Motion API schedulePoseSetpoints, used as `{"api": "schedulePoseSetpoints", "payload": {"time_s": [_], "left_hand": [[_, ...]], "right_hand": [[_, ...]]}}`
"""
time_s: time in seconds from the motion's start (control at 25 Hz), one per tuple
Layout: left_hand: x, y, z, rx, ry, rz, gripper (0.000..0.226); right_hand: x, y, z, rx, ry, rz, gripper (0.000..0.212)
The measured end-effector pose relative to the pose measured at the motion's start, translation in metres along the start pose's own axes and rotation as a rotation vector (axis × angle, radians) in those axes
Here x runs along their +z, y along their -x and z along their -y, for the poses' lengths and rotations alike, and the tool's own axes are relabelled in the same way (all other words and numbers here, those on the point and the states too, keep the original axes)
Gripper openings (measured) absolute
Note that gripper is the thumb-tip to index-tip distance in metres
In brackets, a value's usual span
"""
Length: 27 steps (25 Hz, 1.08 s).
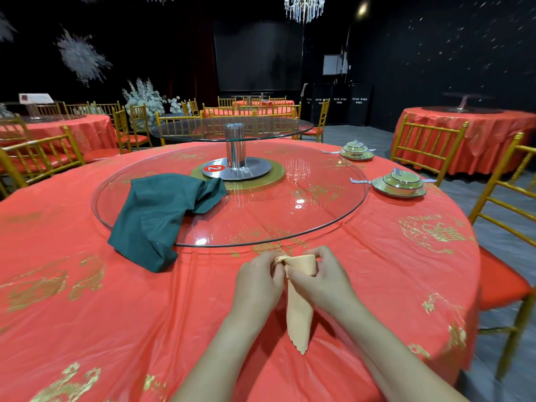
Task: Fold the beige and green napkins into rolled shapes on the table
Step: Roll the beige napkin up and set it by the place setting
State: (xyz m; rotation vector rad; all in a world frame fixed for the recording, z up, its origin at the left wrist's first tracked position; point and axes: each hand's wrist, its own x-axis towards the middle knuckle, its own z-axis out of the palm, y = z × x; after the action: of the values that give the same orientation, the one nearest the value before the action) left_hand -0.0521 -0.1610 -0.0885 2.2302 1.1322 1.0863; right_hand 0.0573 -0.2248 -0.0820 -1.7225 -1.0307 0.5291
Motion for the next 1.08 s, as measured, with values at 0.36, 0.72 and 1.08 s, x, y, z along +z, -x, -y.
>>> {"api": "schedulePoseSetpoints", "payload": {"time_s": [0.36, 0.72, 1.08], "left_hand": [[0.000, 0.003, 0.000, 0.052, 0.136, -0.143, 0.010], [0.010, 0.013, -0.012, 0.136, 0.329, 0.230, 0.076], [0.015, 0.006, -0.002, 0.051, 0.586, 0.262, 0.063]], "right_hand": [[-0.002, -0.002, 0.008, -0.012, -0.062, -0.012, 0.047], [-0.004, -0.009, 0.003, 0.160, -0.520, -0.034, 0.024], [-0.009, -0.013, 0.005, 0.565, -0.991, 0.173, 0.039]]}}
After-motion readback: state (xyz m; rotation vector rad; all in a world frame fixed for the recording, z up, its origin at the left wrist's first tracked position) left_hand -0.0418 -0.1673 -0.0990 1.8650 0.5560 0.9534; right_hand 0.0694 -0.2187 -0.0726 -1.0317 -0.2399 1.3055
